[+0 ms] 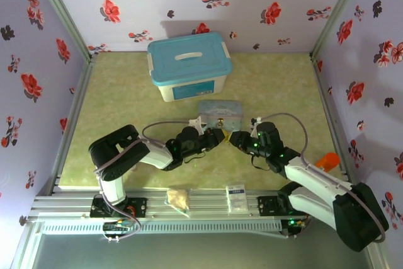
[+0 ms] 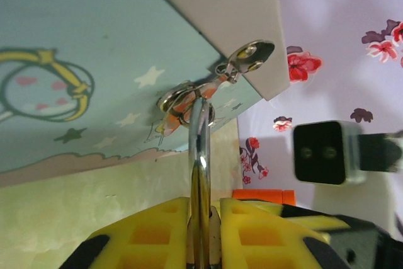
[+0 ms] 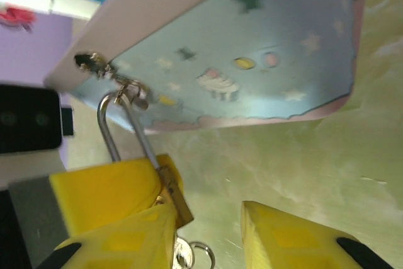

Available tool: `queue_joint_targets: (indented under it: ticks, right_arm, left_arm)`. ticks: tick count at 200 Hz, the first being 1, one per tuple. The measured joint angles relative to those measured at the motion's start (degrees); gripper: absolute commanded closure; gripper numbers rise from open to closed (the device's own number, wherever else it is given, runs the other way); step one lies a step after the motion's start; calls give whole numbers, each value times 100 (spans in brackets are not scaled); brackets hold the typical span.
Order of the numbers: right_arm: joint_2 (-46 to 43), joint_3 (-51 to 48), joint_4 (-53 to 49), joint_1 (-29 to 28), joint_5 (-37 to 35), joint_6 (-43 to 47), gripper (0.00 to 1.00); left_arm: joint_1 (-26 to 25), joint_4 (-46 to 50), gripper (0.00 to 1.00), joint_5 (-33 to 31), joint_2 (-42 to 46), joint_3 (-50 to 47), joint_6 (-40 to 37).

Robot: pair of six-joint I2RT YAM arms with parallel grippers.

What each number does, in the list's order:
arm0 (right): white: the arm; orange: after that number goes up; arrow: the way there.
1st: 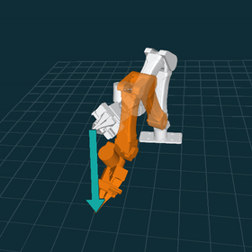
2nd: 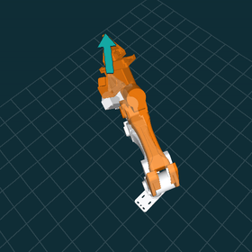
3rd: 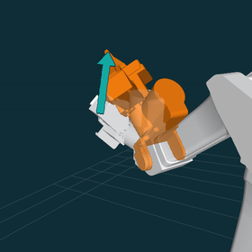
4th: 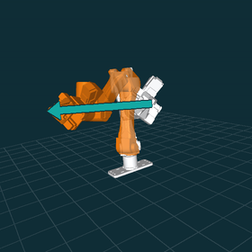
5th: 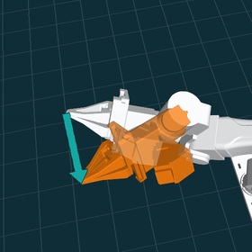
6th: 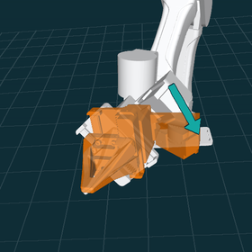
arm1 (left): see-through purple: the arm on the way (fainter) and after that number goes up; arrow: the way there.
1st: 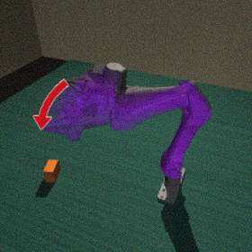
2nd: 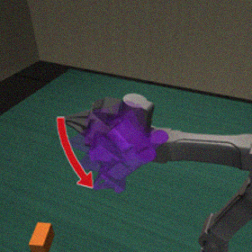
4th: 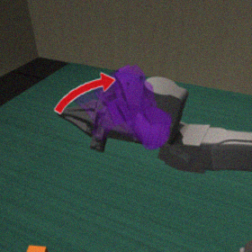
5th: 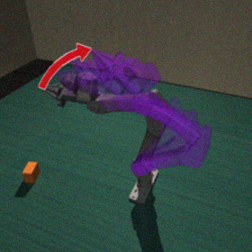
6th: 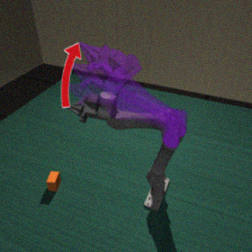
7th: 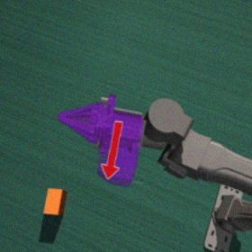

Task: Unlock a padlock with a key

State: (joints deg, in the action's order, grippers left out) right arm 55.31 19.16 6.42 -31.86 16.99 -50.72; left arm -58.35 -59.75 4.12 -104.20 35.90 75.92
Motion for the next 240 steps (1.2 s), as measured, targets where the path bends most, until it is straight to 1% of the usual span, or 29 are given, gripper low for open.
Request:
queue_joint_targets:
  ticks: [25, 60, 101, 137, 149, 166, 202, 220, 235, 240]
  right_arm:
    - [-111, 308, -619, -540, -564, 745, 67]
    - [-48, 352, -1010, -988, -1268, 1464, 61]
    - [461, 699, -1394, -1749, -2273, 2153, 60]
    - [938, 1038, -1471, -2164, -3106, 2575, 62]
    - [1106, 1126, -1506, -2229, -3281, 2691, 64]
    - [1292, 1178, -1491, -2304, -3438, 2811, 63]
    - [1340, 1080, -1239, -2516, -3595, 2988, 63]
    - [1381, 1067, -1156, -2656, -3880, 3128, 66]
    - [1539, 1071, -1117, -2820, -4234, 3283, 75]
    - [1626, 1088, -1121, -2870, -4365, 3318, 77]
  left_arm:
    - [0, 35, 100, 0, -17, -2, 2]
    - [0, 70, 100, 0, -81, -7, 4]
    - [0, 157, 100, -2, -85, -7, 4]
    - [4, 151, 100, -22, -85, -7, 9]
    - [11, 144, 100, -31, -85, -9, 11]
    - [11, 127, 100, -42, -85, -9, 26]
    - [11, 109, 100, -44, -85, -28, 31]
    - [11, 105, 100, -42, -85, -33, 52]
    - [11, 105, 100, -42, -85, -33, 72]
    - [11, 105, 100, -39, -85, -35, 81]
